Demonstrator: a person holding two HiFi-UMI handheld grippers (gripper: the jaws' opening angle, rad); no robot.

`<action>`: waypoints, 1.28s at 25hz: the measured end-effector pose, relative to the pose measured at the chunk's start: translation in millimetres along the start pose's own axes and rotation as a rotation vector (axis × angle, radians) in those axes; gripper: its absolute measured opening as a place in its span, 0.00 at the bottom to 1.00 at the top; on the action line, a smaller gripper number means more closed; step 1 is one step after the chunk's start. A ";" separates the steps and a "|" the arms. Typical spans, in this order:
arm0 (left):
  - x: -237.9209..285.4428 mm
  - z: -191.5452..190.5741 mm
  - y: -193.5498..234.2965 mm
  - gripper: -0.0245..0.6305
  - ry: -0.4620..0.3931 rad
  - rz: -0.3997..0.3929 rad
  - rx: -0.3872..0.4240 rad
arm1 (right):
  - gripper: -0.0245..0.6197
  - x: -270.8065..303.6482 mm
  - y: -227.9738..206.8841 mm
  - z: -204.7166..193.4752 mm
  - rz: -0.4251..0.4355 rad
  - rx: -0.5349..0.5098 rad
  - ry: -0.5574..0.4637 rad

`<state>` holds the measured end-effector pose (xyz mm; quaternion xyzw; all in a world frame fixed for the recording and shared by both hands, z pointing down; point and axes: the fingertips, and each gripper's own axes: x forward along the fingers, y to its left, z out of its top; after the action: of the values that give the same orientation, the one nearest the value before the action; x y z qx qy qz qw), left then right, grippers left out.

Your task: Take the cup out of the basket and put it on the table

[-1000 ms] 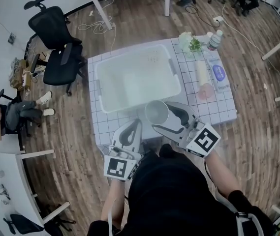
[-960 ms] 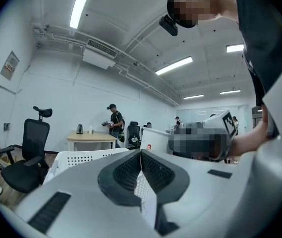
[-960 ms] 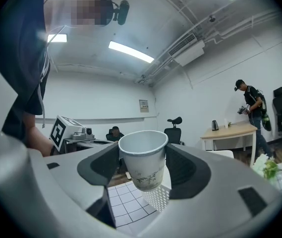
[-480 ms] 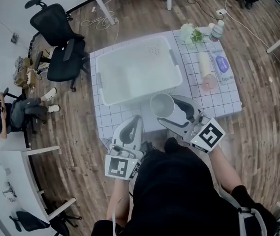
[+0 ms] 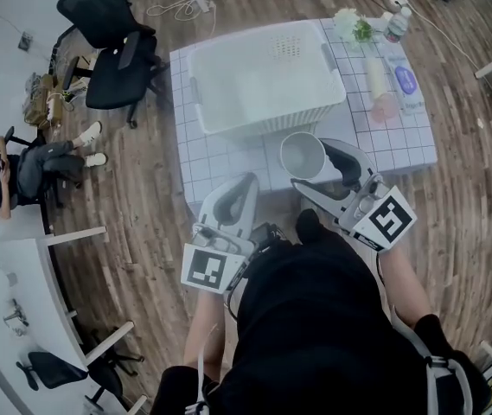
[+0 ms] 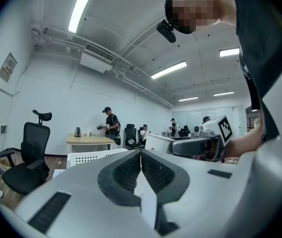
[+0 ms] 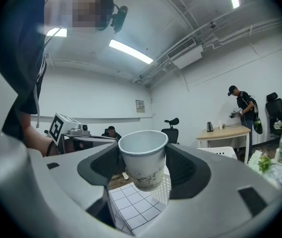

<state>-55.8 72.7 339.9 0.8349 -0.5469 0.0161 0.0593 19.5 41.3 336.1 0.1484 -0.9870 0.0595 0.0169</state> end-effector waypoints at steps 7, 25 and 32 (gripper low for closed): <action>-39.8 -9.5 -7.7 0.05 0.002 -0.029 -0.020 | 0.51 -14.1 47.8 -9.3 -0.036 0.026 0.008; -92.0 -16.4 -48.0 0.05 -0.012 -0.049 -0.035 | 0.51 -54.9 111.2 -5.3 -0.054 0.015 -0.008; -73.0 -7.6 -75.0 0.05 -0.023 -0.024 -0.067 | 0.51 -76.2 99.4 -3.9 -0.019 0.003 0.016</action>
<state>-16.2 169.7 334.7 0.8391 -0.5377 -0.0127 0.0812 63.0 158.3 324.8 0.1571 -0.9853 0.0621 0.0252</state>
